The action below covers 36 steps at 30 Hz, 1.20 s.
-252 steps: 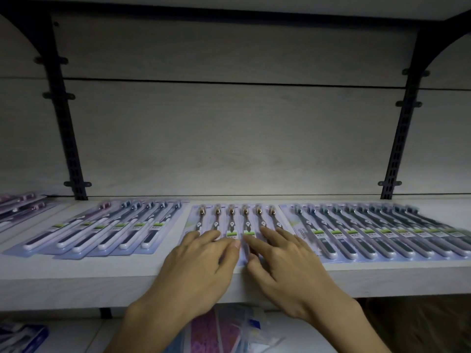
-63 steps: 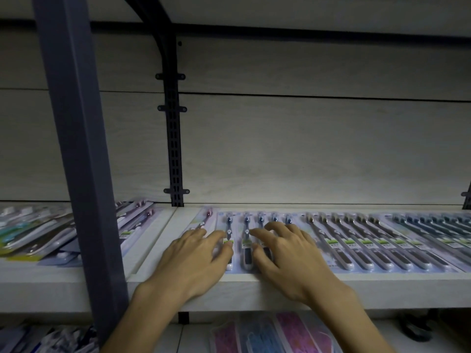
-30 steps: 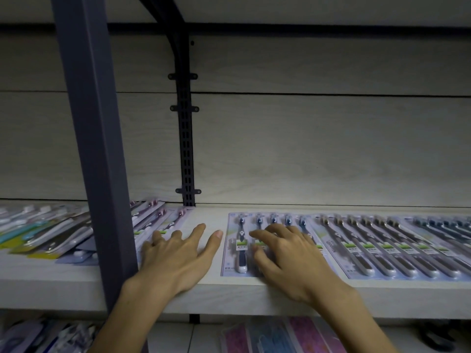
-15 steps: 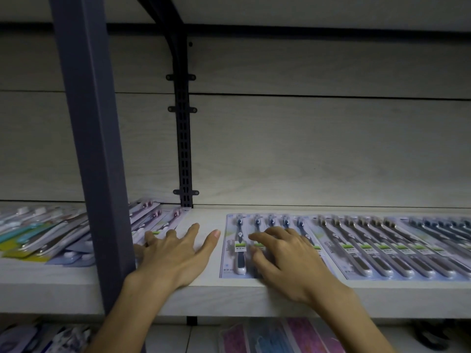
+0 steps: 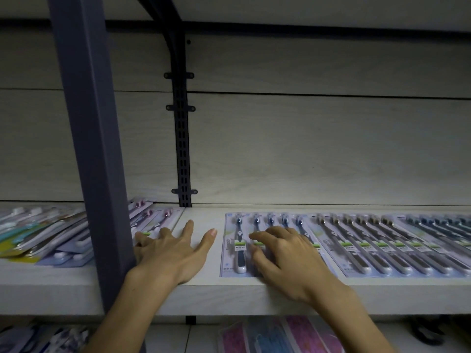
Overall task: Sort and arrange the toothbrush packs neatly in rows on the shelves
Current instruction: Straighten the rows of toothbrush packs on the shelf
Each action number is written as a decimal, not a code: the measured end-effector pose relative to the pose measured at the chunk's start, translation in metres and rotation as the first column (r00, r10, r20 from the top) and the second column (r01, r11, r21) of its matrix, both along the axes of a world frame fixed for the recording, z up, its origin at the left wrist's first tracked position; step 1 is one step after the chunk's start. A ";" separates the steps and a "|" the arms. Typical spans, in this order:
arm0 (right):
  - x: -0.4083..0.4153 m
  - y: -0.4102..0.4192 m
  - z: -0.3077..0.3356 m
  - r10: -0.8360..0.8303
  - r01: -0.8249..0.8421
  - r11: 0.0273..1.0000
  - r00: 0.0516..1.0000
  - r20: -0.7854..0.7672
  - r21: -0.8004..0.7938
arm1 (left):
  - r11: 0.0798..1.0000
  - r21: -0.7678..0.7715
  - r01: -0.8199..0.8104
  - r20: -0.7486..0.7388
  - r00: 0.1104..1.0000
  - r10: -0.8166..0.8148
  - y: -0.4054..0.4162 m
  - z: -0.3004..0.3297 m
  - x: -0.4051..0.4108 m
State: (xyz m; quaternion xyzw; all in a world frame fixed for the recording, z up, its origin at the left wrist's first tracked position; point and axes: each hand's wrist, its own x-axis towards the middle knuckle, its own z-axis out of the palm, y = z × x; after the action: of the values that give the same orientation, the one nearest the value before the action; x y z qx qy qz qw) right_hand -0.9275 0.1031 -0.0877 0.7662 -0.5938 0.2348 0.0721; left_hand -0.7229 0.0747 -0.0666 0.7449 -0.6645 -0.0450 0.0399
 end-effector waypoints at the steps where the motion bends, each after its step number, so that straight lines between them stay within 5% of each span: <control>1: 0.000 0.000 0.000 0.001 -0.001 1.000 1.000 -0.003 0.004 | 1.000 -0.006 0.005 -0.005 1.000 -0.005 0.000 0.000 0.000; 36: -0.037 0.072 0.021 -0.086 0.081 0.995 0.992 -0.091 -0.054 | 0.900 -0.316 0.299 0.065 0.953 -0.294 0.081 -0.012 -0.059</control>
State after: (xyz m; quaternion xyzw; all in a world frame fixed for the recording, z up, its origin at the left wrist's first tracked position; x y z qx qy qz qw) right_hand -0.9646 0.1751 -0.0669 0.7488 -0.6152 0.2106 0.1286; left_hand -0.7818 0.1556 -0.0784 0.6187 -0.7687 0.0644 0.1486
